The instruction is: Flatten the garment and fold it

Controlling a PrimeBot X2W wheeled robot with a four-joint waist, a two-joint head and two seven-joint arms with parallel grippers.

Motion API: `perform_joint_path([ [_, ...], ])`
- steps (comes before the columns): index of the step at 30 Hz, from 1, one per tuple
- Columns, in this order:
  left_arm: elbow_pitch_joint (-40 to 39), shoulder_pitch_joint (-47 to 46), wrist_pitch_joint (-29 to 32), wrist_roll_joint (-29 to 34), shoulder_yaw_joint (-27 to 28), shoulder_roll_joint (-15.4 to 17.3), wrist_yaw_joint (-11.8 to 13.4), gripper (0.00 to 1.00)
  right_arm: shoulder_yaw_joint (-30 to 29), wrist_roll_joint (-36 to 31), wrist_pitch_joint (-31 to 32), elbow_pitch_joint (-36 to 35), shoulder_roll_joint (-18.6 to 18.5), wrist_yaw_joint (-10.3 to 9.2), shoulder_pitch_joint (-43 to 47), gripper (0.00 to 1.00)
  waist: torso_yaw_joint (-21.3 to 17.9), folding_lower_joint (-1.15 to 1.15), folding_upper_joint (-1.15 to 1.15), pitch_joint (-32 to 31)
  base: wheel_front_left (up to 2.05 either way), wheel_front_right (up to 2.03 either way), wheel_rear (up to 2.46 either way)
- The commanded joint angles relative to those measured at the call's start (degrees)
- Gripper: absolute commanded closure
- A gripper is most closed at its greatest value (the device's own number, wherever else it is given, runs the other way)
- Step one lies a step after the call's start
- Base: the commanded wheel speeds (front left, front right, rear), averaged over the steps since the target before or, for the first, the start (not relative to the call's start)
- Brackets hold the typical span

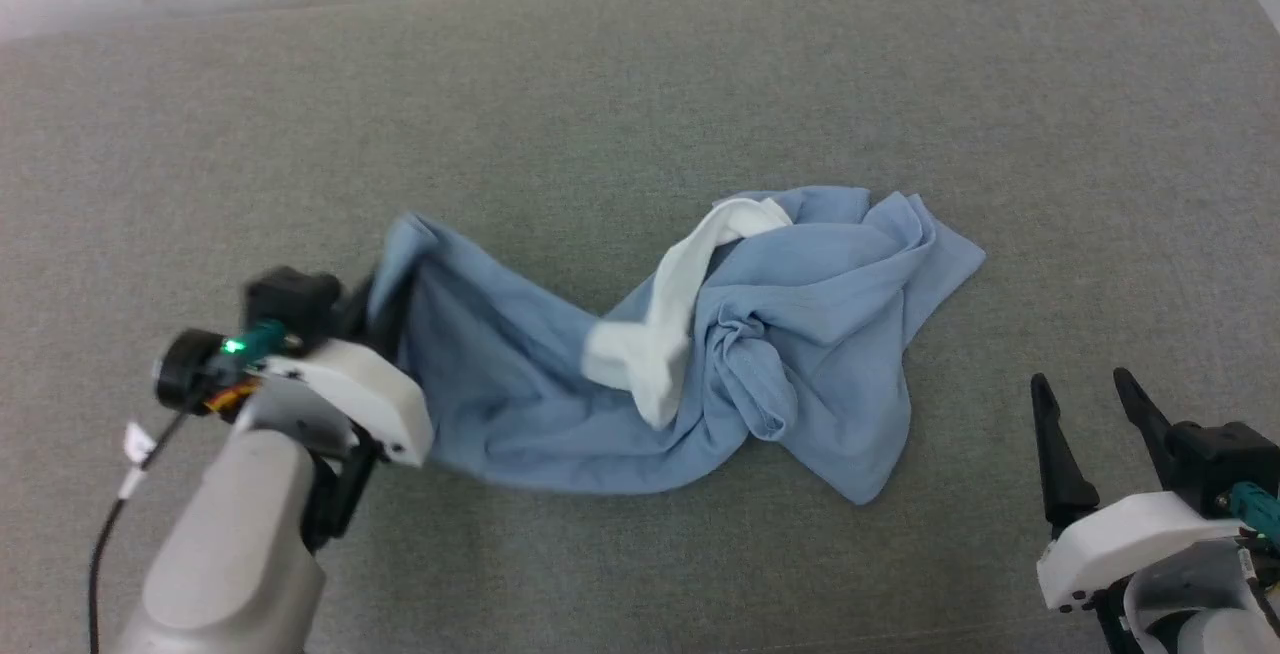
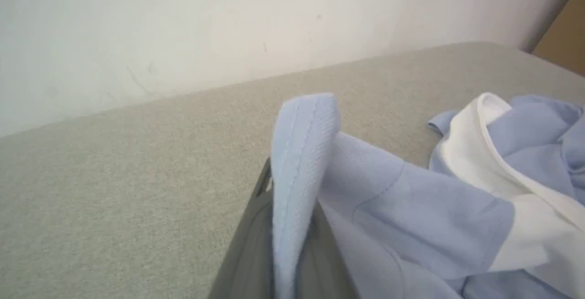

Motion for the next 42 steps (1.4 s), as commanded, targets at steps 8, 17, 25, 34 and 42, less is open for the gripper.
perform_joint_path([
  [8,-1.5,1.8,-3.5,-5.3,11.7,2.0,9.7,1.00,1.0,-0.4,1.9,1.7,0.2,-0.11,0.3,0.00,3.9,-0.01,-0.01,-2.8,0.00,0.00,0.00],
  [17,4.0,5.8,-1.8,-6.1,12.6,1.3,13.0,0.00,2.7,-0.6,3.3,2.3,0.2,-0.11,0.2,0.00,5.4,-0.01,-0.01,-2.4,0.00,0.00,0.00],
  [25,-2.8,8.0,-10.4,-2.8,11.4,-0.6,11.9,0.00,6.3,1.0,6.4,2.3,-2.7,-0.11,-1.4,0.00,8.8,-0.01,-0.01,-4.7,0.00,0.00,0.00],
  [34,-19.6,18.4,-10.8,6.9,8.3,-4.0,12.9,0.00,8.9,9.2,20.4,9.4,-7.1,-0.11,-7.6,0.00,14.1,-0.01,-0.01,-5.8,0.00,0.00,0.00],
  [42,-22.8,23.1,-10.8,9.4,7.2,-7.9,11.0,0.00,2.8,3.5,24.3,20.6,-11.1,-0.11,-17.9,0.00,19.1,-0.01,-0.01,-4.0,0.00,0.00,0.00],
])
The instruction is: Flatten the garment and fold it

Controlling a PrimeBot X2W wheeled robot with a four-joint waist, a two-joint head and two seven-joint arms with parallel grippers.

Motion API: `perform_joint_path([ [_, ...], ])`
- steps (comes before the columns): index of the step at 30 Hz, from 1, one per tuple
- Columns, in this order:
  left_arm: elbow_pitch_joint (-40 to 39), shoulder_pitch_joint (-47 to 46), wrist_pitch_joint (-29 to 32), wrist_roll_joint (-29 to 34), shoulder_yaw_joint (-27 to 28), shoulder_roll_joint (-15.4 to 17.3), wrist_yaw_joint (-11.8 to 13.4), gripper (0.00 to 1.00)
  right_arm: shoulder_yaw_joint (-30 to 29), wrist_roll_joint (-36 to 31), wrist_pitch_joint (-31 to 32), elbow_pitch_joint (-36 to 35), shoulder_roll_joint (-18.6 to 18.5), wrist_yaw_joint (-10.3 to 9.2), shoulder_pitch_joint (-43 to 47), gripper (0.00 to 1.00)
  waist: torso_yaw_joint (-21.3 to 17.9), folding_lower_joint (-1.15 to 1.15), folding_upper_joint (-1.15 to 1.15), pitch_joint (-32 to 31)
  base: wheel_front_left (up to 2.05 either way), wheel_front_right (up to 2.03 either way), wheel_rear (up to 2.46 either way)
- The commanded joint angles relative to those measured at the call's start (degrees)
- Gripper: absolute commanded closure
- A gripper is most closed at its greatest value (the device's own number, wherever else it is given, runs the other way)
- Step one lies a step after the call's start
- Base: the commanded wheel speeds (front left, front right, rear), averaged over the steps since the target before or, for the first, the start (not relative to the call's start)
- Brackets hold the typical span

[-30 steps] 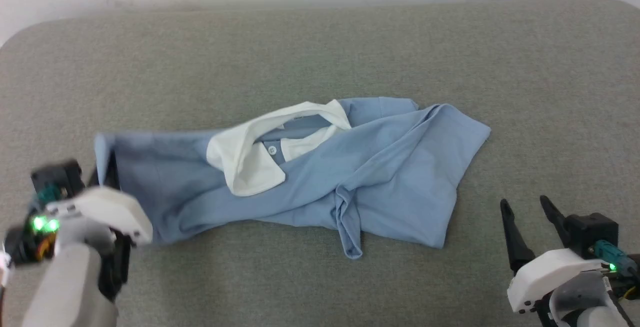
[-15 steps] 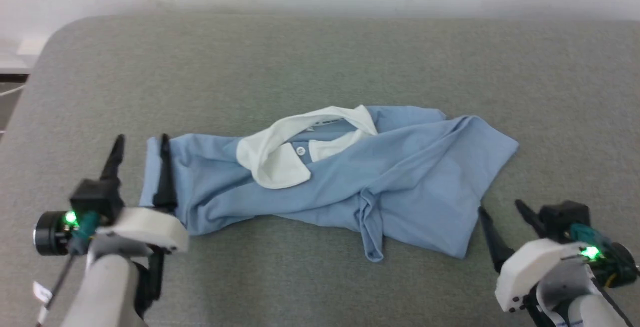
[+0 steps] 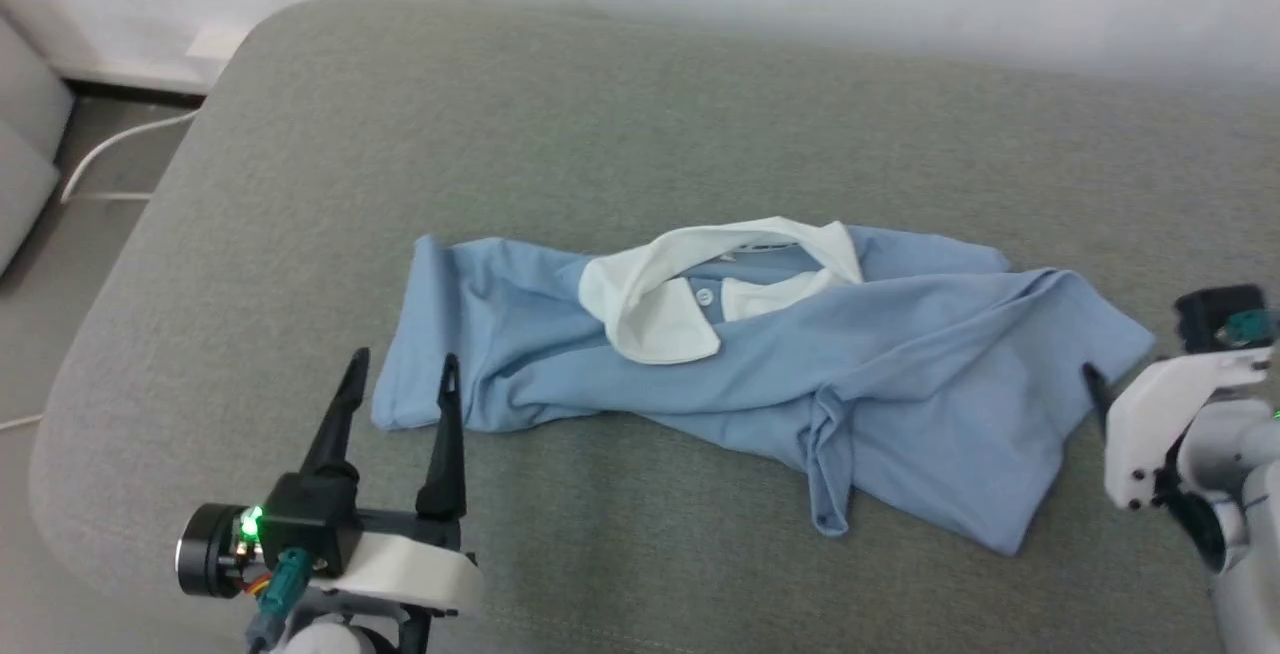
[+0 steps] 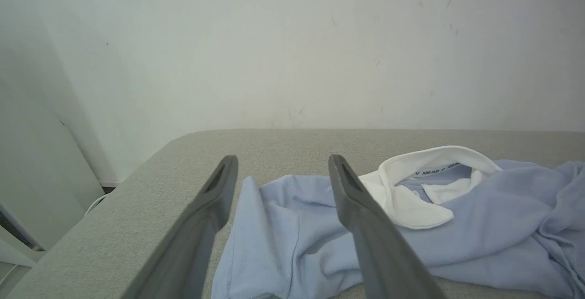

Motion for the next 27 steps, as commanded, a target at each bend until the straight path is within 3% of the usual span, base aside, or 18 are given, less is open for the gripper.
perform_joint_path([
  [1,-0.4,0.5,-0.3,0.6,-0.1,-0.5,-0.6,0.00,-1.1,-0.5,0.2,1.6,-0.2,-0.11,-1.7,0.00,2.5,0.00,-0.01,1.3,0.00,0.00,0.00],
  [7,-0.2,-0.1,-0.3,1.8,0.1,-2.3,-2.2,0.00,-4.9,-4.1,0.5,10.9,-1.6,-0.11,-6.1,0.00,5.6,0.00,-0.01,3.1,0.00,0.00,0.00],
  [13,0.2,-0.3,-0.3,2.5,0.9,-3.6,-3.2,0.00,-5.7,-6.1,-1.6,18.9,-1.4,-0.11,-7.7,0.00,6.1,0.00,-0.01,3.7,0.00,0.00,0.00],
  [14,0.3,-0.3,-0.3,2.7,1.1,-3.8,-3.3,0.00,-5.3,-6.1,-2.3,19.8,-1.3,-0.11,-7.9,0.88,5.9,0.00,-0.01,3.5,0.00,0.00,0.00],
  [15,0.5,-0.2,-0.3,2.8,1.4,-4.0,-3.3,0.00,-4.8,-6.1,-3.2,20.4,-1.2,-0.11,-8.1,1.00,5.6,0.00,-0.01,3.3,0.00,0.00,0.00],
  [21,1.1,0.2,-0.3,3.1,2.8,-4.5,-4.2,0.00,-0.3,-3.3,-10.9,18.2,-0.1,-0.11,-9.0,1.00,3.1,0.00,-0.01,0.3,0.00,0.00,0.00],
  [27,1.6,1.8,-0.3,3.5,4.3,-4.6,-4.9,0.00,12.8,7.6,-10.4,2.9,0.7,-0.11,-5.5,1.00,0.9,0.00,-0.01,-3.9,0.00,0.00,0.00],
])
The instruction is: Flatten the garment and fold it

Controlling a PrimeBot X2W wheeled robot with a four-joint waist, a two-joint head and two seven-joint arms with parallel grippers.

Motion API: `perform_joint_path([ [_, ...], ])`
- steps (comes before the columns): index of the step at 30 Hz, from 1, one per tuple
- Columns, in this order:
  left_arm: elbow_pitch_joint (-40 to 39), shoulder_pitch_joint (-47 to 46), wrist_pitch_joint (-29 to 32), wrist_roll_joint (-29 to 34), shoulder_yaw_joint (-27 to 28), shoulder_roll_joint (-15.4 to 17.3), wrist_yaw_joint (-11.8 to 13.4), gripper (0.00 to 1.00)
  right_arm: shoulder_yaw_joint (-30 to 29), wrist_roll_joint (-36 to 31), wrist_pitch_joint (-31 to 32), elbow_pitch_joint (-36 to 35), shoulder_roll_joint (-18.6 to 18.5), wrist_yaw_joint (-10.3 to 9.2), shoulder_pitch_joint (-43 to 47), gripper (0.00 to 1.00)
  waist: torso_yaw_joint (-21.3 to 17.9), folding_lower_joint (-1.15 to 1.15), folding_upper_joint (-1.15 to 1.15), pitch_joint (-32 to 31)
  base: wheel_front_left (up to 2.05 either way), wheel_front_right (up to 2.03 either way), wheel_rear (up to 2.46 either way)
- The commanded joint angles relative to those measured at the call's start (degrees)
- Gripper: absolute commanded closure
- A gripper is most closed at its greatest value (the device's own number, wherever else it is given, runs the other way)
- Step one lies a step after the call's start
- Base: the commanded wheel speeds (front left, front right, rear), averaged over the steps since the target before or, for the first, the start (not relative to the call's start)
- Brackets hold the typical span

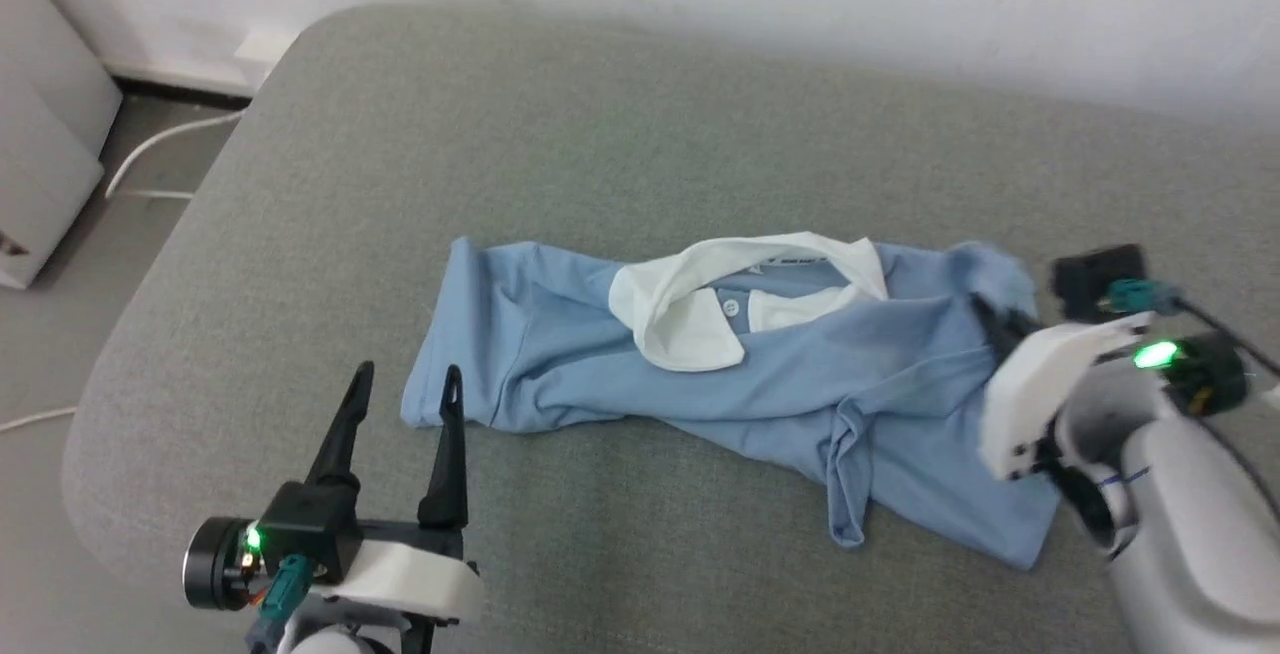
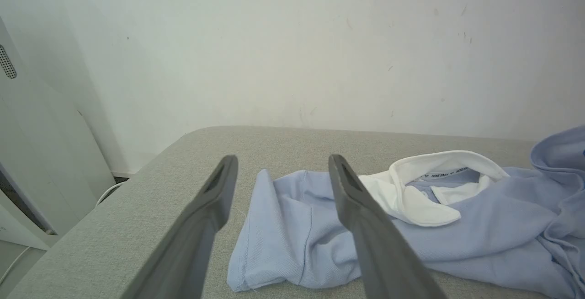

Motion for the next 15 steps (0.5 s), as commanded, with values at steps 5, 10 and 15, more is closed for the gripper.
perform_joint_path([
  [5,0.1,2.1,-0.3,0.8,1.1,-0.7,-0.8,0.00,12.9,9.5,7.1,-18.6,-2.4,-0.05,7.8,1.00,-2.5,0.00,-0.01,-4.3,0.00,0.00,0.00],
  [10,0.1,2.8,-0.3,0.8,1.6,-1.3,-1.2,0.00,21.1,11.8,12.2,-24.1,-4.0,-0.05,13.0,1.00,-1.8,0.00,-0.01,-4.3,0.00,0.00,0.00],
  [15,0.8,2.9,-0.3,0.9,1.9,-1.7,-1.7,0.00,22.5,12.4,14.0,-22.9,-4.6,-0.05,14.3,0.00,-0.4,0.00,-0.01,-3.5,0.00,0.00,0.00],
])
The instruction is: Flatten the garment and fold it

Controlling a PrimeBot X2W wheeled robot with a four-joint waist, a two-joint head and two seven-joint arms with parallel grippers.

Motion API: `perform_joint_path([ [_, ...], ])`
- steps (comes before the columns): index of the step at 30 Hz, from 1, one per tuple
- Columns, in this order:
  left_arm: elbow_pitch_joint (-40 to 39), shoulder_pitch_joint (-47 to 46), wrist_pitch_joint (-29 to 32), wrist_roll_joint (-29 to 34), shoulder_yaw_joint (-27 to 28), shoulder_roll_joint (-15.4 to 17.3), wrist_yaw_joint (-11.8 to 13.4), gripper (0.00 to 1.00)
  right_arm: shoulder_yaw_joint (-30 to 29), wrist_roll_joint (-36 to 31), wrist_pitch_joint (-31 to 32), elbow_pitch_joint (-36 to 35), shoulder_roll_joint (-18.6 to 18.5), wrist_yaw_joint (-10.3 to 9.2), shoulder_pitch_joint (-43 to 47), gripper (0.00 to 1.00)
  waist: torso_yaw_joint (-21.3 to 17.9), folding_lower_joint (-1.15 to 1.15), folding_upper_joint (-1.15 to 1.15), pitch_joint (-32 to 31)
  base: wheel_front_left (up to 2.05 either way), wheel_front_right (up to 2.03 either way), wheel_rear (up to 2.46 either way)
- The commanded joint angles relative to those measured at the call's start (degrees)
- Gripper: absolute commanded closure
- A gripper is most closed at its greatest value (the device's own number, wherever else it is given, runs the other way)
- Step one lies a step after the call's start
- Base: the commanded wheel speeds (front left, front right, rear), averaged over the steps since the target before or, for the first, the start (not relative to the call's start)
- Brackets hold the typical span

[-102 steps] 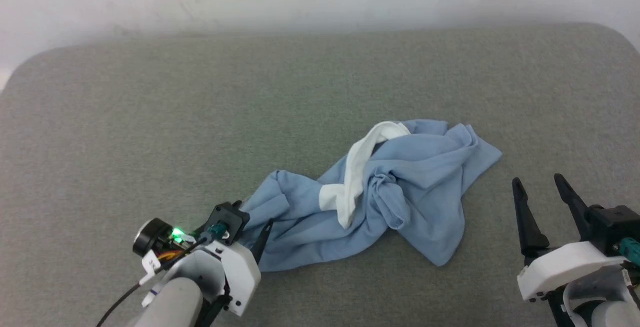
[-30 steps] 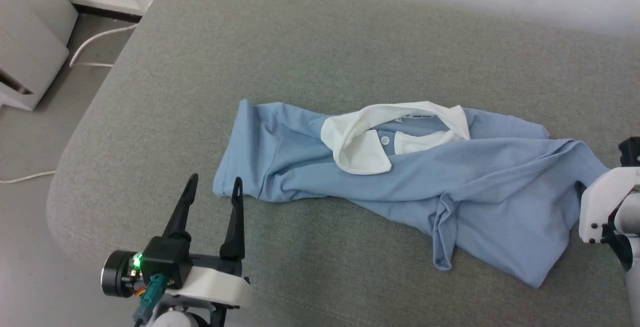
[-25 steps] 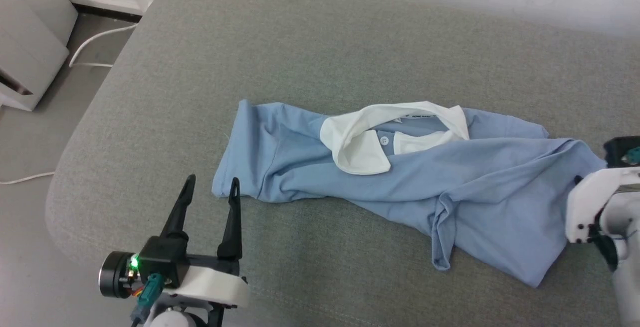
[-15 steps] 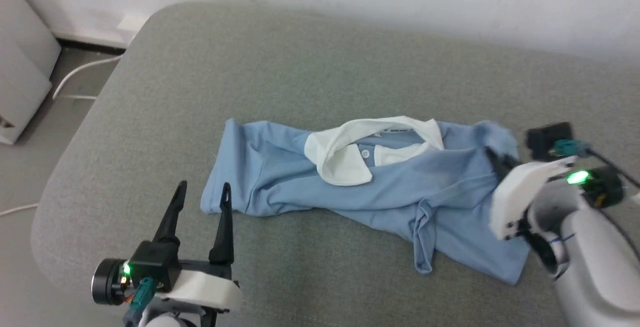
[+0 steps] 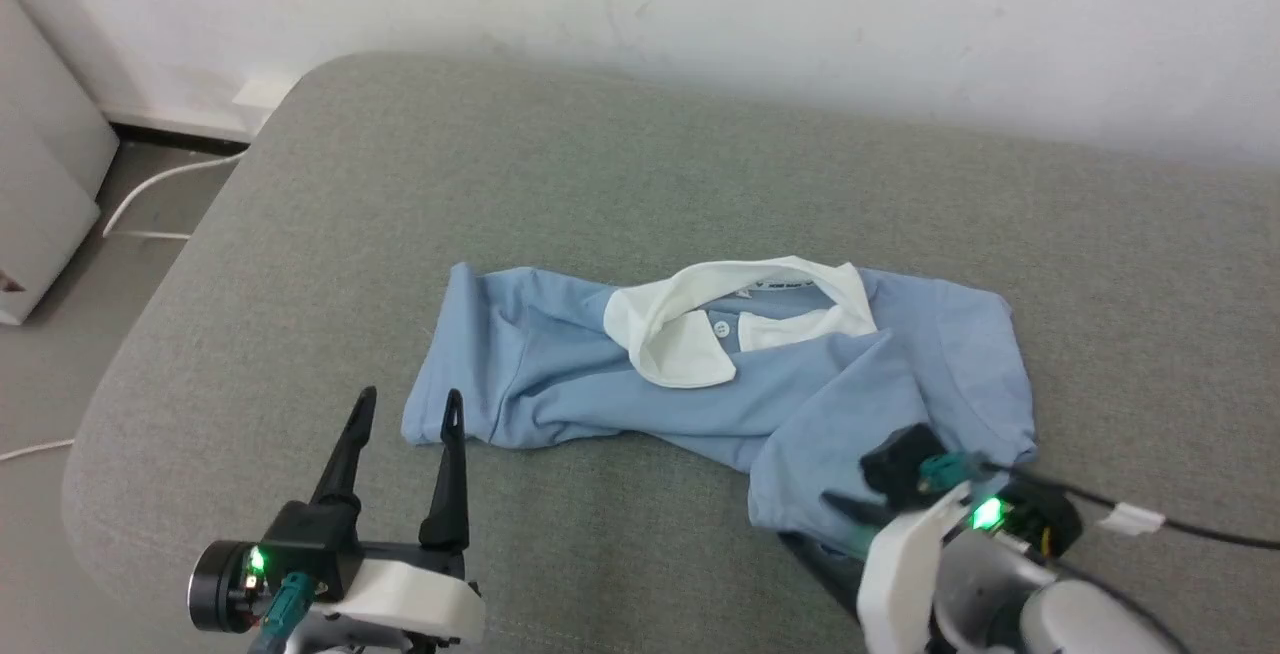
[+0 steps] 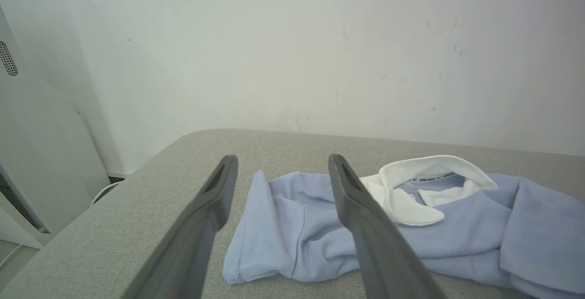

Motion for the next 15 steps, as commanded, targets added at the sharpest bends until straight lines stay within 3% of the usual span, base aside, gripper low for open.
perform_joint_path([
  [1,0.2,0.7,-0.3,0.5,0.4,-0.4,-0.4,0.00,-2.1,0.3,0.2,0.0,-0.3,-0.06,-0.7,0.00,0.9,0.01,0.00,0.7,0.00,0.00,0.00],
  [8,0.0,-0.2,-0.3,0.7,0.1,-1.1,-0.8,0.00,-18.4,-5.3,7.3,3.4,-1.9,-0.06,-5.2,0.00,3.0,0.01,0.00,2.9,0.00,0.00,0.00],
  [15,-0.1,-2.0,-0.3,0.6,-0.5,-1.6,-1.2,0.00,-25.1,-12.1,11.4,11.6,-3.5,-0.06,-10.0,0.00,5.4,0.01,0.00,5.9,0.00,0.00,0.00],
])
